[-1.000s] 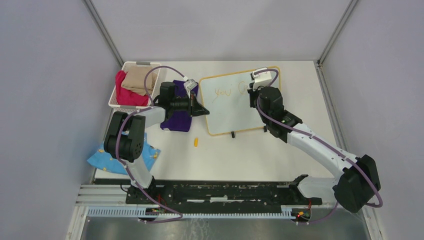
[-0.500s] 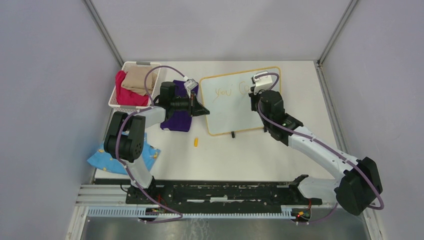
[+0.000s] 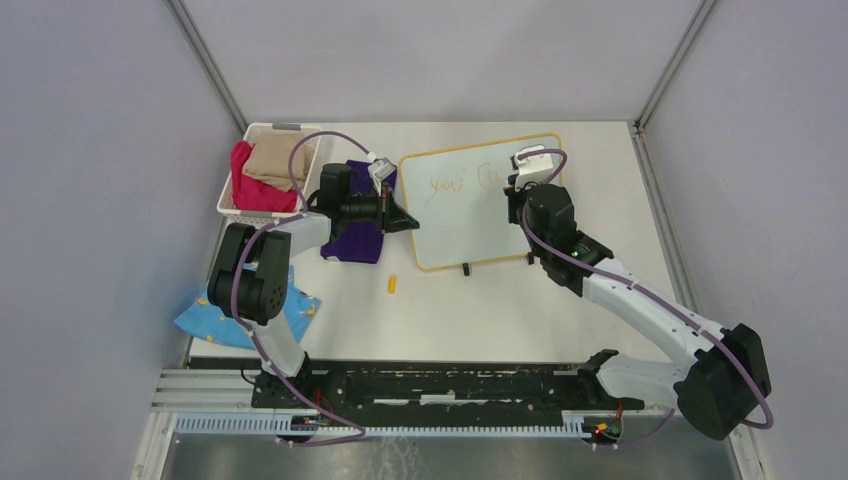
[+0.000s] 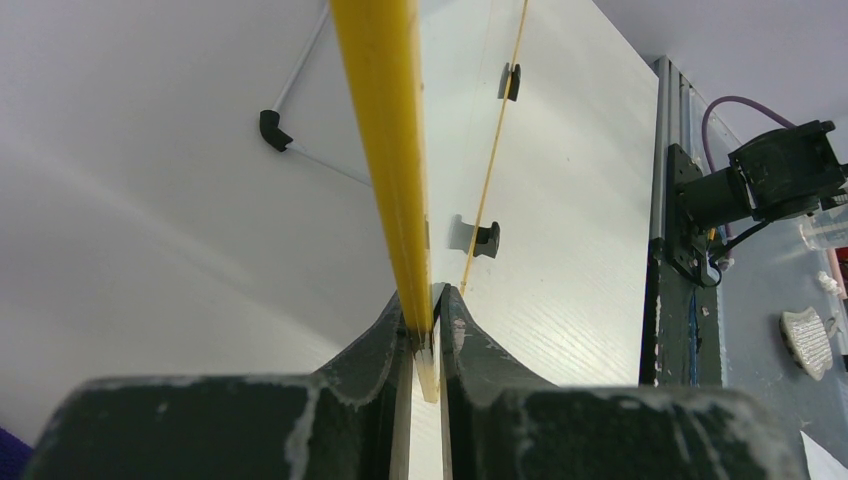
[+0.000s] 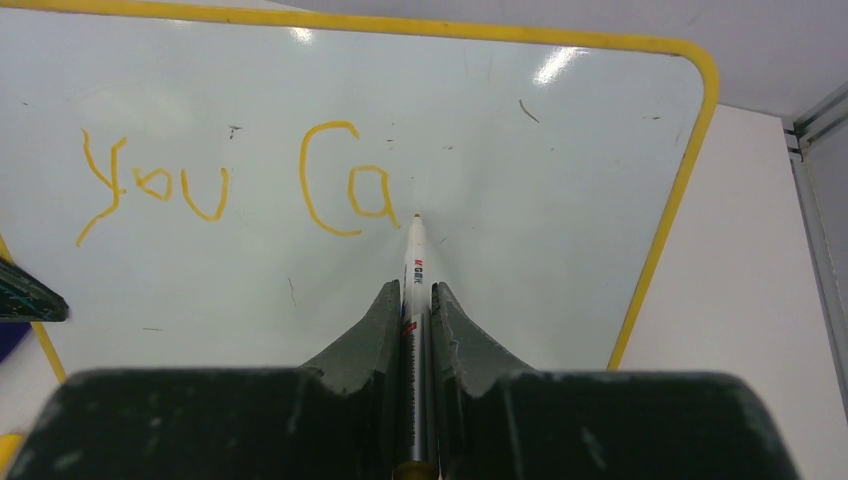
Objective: Write a sentence on the whiteboard
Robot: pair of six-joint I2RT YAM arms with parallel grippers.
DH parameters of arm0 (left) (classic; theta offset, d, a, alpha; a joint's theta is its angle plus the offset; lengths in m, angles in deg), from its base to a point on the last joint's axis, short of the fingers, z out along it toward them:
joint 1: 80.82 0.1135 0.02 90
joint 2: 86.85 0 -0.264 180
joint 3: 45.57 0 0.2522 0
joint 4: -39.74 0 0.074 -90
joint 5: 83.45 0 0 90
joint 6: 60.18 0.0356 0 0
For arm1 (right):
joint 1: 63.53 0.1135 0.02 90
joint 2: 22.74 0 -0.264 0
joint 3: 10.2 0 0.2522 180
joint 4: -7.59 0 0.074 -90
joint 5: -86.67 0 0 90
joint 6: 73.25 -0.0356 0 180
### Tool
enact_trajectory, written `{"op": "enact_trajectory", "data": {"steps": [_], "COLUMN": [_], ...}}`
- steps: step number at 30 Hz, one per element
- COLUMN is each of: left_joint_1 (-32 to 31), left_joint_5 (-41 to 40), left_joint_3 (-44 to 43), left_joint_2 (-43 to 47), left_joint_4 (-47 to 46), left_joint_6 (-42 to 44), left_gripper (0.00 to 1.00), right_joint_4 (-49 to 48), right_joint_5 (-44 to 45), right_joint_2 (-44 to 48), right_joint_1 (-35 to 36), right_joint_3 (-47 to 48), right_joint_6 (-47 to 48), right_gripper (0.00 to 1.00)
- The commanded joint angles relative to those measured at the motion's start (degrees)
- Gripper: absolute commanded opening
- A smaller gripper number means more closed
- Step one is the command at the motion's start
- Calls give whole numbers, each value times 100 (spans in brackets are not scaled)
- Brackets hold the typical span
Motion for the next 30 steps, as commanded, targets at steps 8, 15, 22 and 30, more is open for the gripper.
{"op": "enact_trajectory", "data": {"steps": [8,15,22,30], "left_joint_1": [-52,-52,-60,-61], "left_joint_5": [-686,-686,-697,-714], "left_joint_3": [-15,-24,-32,-25], "left_joint_2": [9,2,-9,7], "left_joint_4": [267,270,278,287], "left_joint_6": [686,688,686,706], "left_gripper": [2,2,2,2], "right_joint_4": [-316,-289,-289,-306], "right_joint_5": [-64,-86,-99,-161], "right_joint_2": [-148,-231,-221,-238], "right_joint_1": [-57,-73,-108,-154], "right_joint_3": [667,628,389,162], "right_joint_6": [-43,-59,-122,-168], "right_gripper": [0,0,0,0]}}
